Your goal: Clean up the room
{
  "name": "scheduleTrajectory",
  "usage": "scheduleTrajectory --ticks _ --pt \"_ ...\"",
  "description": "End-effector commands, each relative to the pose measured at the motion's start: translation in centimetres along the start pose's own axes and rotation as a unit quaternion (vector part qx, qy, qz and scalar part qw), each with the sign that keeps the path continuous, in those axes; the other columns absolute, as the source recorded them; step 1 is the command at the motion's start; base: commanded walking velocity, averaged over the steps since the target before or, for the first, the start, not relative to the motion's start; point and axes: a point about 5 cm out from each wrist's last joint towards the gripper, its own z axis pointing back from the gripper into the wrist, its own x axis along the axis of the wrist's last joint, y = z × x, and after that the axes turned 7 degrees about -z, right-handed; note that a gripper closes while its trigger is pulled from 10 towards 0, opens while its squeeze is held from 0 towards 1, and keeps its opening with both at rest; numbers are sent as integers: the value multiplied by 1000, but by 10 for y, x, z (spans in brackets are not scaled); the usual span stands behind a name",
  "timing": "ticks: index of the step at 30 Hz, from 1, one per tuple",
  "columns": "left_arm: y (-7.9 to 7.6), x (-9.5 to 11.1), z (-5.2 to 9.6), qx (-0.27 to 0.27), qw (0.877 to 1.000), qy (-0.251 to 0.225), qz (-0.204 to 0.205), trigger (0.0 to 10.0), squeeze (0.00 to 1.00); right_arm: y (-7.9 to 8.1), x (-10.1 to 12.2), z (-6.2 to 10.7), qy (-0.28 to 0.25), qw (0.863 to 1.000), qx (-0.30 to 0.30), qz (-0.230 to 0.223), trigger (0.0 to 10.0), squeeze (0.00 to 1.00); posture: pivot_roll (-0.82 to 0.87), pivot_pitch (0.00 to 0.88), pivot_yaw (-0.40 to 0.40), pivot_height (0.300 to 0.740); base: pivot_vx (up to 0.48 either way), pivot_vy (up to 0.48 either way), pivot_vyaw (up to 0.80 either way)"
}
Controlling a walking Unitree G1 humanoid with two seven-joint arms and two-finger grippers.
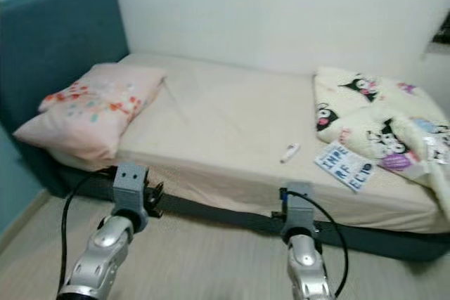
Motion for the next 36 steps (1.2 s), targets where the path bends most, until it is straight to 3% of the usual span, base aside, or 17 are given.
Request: scheduleTrajectory --ticks 1,7,17,36 --pt "-2 -1 0 -4 1000 0 1 10000 0 2 -3 2 7 1000 -1 -9 10000 0 69 0 -69 740 0 0 -800" --pt "-3 2 -1 -9 1000 -7 2 10000 0 2 -1 2 -1 1000 0 -10 10000 0 68 0 -73 740 0 0 -800" --pt "-4 8 -1 -17 999 -25 13 10000 0 7 3 1 -12 1000 19 -1 10000 0 66 0 -72 740 0 0 0" --pt "-7 11 -1 -29 999 -33 15 10000 0 8 5 -1 -13 1000 22 -3 10000 0 71 0 -78 740 291 0 0"
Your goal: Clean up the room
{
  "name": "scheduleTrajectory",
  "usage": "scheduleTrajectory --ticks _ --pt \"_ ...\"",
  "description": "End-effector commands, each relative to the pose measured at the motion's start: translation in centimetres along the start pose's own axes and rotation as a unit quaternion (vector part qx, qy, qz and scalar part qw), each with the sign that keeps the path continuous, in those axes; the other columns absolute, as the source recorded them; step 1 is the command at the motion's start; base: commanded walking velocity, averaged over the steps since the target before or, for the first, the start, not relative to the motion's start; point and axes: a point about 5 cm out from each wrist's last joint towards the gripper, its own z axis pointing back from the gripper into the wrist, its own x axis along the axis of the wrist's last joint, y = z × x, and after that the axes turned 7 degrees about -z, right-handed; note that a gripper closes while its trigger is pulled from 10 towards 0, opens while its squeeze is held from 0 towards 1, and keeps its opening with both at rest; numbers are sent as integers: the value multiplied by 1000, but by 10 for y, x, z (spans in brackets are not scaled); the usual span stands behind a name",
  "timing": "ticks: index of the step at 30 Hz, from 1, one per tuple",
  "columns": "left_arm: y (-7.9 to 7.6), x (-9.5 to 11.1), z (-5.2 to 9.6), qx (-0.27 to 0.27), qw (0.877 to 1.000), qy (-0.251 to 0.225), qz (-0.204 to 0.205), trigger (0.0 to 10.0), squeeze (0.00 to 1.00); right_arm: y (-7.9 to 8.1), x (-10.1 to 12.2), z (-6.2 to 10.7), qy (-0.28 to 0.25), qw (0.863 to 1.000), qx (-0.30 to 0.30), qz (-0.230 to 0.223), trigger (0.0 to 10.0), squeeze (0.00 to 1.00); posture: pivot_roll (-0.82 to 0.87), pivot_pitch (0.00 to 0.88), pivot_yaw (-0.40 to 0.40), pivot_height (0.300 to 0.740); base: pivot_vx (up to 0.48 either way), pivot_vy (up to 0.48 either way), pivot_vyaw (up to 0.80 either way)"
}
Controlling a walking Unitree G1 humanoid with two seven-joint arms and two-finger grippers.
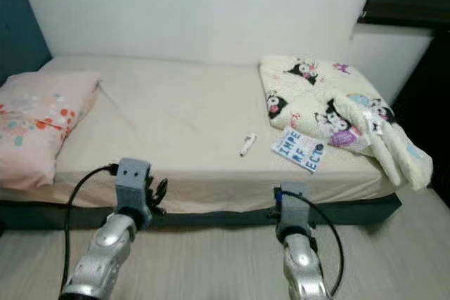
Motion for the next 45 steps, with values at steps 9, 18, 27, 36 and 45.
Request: scheduleTrajectory --ticks 9,18,27,36,45 --pt "5 -2 2 3 1000 0 0 10000 0 8 -1 1 0 1000 7 -10 10000 0 69 0 -76 740 298 0 0" --pt "3 -2 2 -6 1000 0 -3 10000 0 6 -1 2 -2 1000 6 -10 10000 0 66 0 -71 740 300 0 0" --pt "4 -2 2 -7 1000 0 -4 10000 0 6 -2 2 2 1000 -2 -23 10000 0 72 0 -69 740 298 0 -263" --pt "5 -2 2 -9 1000 1 -6 10000 0 7 -2 2 0 1000 -1 -23 10000 0 68 0 -63 740 297 0 -500" --pt "5 -2 1 -9 1000 1 -7 10000 0 7 -2 3 -1 1000 1 -19 10000 0 70 0 -63 740 296 0 0"
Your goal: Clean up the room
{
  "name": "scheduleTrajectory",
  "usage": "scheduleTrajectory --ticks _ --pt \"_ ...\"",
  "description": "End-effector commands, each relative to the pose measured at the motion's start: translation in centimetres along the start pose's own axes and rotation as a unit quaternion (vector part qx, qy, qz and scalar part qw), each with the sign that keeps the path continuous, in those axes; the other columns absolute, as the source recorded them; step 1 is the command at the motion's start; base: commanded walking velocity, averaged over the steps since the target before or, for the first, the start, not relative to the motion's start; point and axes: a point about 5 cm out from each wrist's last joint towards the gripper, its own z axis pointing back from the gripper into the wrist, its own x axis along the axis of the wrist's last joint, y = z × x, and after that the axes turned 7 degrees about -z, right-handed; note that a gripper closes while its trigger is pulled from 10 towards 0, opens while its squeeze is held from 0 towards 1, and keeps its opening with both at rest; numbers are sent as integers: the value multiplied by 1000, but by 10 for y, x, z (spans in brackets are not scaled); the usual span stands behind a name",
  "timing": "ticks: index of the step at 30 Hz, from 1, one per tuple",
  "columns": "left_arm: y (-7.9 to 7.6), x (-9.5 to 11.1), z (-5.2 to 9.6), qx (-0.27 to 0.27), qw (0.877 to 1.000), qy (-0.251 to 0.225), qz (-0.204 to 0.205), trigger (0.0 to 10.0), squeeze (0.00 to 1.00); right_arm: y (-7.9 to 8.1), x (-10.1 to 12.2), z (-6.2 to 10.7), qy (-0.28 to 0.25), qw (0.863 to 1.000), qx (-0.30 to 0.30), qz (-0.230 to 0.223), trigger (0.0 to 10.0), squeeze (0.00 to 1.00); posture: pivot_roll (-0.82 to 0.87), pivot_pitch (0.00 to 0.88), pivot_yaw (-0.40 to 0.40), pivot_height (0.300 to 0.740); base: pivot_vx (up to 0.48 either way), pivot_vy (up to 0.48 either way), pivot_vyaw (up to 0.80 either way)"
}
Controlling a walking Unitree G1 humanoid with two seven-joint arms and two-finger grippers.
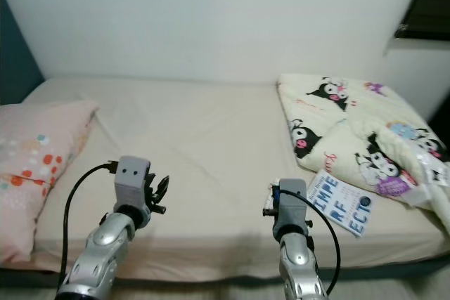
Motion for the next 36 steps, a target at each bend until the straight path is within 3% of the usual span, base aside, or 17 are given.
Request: scheduleTrajectory --ticks 1,17,36 --pt "-2 -4 1 -5 1000 8 -3 10000 0 -2 1 -1 -1 1000 -6 -5 10000 0 71 0 -64 740 289 0 0" --pt "1 -4 1 -1 1000 8 -5 10000 0 1 1 -2 0 1000 -1 -7 10000 0 76 0 -65 740 287 0 0" --pt "14 -8 6 27 999 19 -13 10000 0 1 3 -7 7 1000 0 -19 10000 0 91 0 -70 725 0 0 0"
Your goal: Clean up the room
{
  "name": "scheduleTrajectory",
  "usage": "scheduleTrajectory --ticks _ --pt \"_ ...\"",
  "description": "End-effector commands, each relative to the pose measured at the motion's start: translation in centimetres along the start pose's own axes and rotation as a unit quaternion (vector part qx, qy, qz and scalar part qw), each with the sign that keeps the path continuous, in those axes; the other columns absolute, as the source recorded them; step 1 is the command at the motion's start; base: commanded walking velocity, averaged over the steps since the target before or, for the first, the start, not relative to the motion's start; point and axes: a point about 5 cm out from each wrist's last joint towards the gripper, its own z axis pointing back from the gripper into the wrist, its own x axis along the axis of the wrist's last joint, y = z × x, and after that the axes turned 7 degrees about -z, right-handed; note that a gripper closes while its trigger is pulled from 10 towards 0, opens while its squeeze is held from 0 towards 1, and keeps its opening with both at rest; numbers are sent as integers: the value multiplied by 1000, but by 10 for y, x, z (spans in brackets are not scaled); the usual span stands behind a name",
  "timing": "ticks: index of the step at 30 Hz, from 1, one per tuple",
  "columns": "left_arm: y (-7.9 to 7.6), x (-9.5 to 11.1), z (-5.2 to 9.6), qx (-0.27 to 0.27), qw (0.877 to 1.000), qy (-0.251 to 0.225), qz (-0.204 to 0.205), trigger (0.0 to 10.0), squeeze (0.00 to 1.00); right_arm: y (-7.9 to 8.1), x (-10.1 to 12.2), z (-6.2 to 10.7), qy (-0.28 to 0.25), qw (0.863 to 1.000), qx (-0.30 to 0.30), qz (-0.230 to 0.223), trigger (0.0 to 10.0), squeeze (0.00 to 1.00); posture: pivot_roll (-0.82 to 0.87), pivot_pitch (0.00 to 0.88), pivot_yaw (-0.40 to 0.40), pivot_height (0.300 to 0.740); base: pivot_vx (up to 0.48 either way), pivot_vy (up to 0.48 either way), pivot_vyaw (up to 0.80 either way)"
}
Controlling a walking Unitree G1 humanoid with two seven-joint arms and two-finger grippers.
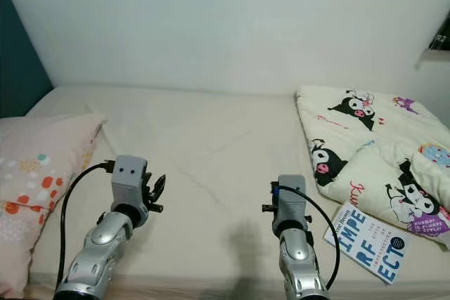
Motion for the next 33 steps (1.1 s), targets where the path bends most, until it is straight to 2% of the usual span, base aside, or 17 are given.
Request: scheduleTrajectory --ticks 1,24,33 --pt "7 -4 4 8 1000 11 -10 10000 0 -3 -1 -2 7 1000 -4 -9 10000 0 91 0 -70 725 0 0 0" --pt "1 -5 5 -1 1000 14 -8 10000 0 -10 1 -3 10 1000 -10 -15 10000 0 83 21 -68 645 0 0 0" --pt "-1 -6 7 -5 1000 16 -7 10000 0 -10 1 -4 10 1000 -9 -14 10000 0 84 24 -66 595 0 0 0"
